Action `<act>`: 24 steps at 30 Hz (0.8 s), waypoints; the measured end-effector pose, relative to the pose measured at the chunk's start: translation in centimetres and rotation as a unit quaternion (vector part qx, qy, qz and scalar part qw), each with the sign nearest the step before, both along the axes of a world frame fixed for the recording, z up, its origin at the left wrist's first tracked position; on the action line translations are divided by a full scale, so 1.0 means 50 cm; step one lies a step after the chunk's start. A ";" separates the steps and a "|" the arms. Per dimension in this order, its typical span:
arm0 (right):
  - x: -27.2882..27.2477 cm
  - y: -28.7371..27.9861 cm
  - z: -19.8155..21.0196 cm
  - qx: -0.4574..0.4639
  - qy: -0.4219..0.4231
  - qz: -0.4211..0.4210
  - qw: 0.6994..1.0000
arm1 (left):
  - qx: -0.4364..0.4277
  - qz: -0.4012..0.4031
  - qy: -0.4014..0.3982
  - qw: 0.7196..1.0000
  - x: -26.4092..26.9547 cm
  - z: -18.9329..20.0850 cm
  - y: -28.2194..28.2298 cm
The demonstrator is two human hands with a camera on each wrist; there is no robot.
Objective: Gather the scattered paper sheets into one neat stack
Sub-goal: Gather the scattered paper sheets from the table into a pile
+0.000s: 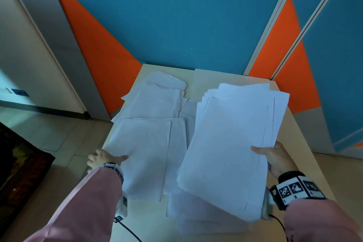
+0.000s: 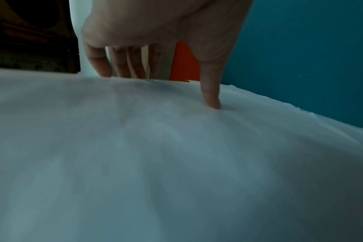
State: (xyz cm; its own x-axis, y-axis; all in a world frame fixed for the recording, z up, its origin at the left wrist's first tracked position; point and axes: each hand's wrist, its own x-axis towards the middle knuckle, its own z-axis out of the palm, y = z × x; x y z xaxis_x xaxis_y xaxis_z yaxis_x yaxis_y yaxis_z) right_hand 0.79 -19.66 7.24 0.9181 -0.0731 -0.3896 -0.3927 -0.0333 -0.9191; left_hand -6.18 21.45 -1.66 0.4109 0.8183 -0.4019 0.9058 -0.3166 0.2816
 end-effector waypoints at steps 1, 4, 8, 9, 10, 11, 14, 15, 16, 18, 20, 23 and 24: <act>0.001 0.001 -0.003 -0.003 -0.002 0.007 1.000 | 0.010 -0.004 0.018 1.000 -0.003 0.002 0.006; 0.000 0.010 -0.006 0.001 -0.002 0.011 1.000 | 0.022 -0.039 0.059 0.997 -0.003 0.004 0.017; 0.006 0.011 -0.014 -0.005 0.012 0.005 1.000 | -0.034 -0.039 0.061 0.997 0.010 0.003 0.010; 0.009 0.010 -0.017 -0.013 0.017 0.003 1.000 | -0.065 -0.034 0.041 0.996 0.016 0.006 0.005; 0.011 0.007 -0.021 -0.019 0.022 0.003 1.000 | -0.088 -0.031 0.030 0.995 0.021 0.008 0.000; 0.012 0.007 -0.021 -0.022 0.025 0.005 0.999 | -0.104 -0.039 0.023 0.994 0.024 0.017 -0.009; 0.012 -0.001 -0.024 -0.027 0.033 0.007 0.999 | -0.143 -0.063 0.010 0.988 0.034 0.014 -0.030; 0.013 -0.006 -0.027 -0.030 0.035 0.005 0.999 | -0.157 -0.063 -0.013 0.985 0.036 0.014 -0.040; 0.012 -0.011 -0.029 -0.037 0.037 0.001 0.999 | -0.168 -0.062 -0.024 0.984 0.042 0.010 -0.051; 0.015 -0.023 -0.040 -0.051 0.044 -0.006 0.998 | -0.170 -0.066 -0.037 0.983 0.050 0.001 -0.074; 0.013 -0.028 -0.048 -0.064 0.054 -0.005 0.996 | -0.142 -0.080 -0.027 0.986 0.056 0.006 -0.104; 0.009 -0.039 -0.067 -0.078 0.066 -0.006 0.995 | -0.078 -0.095 0.008 0.992 0.064 0.018 -0.148; 0.008 -0.044 -0.073 -0.079 0.065 -0.008 0.995 | -0.066 -0.099 0.032 0.992 0.065 0.018 -0.158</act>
State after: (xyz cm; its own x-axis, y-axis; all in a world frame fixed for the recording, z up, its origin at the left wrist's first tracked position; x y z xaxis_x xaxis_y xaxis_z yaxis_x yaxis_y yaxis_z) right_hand 1.21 -21.88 3.58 0.8590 -0.1574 -0.4871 -0.5093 -0.1657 -0.8445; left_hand -2.94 13.54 -0.75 0.5287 0.6629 -0.5301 0.8469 -0.4540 0.2769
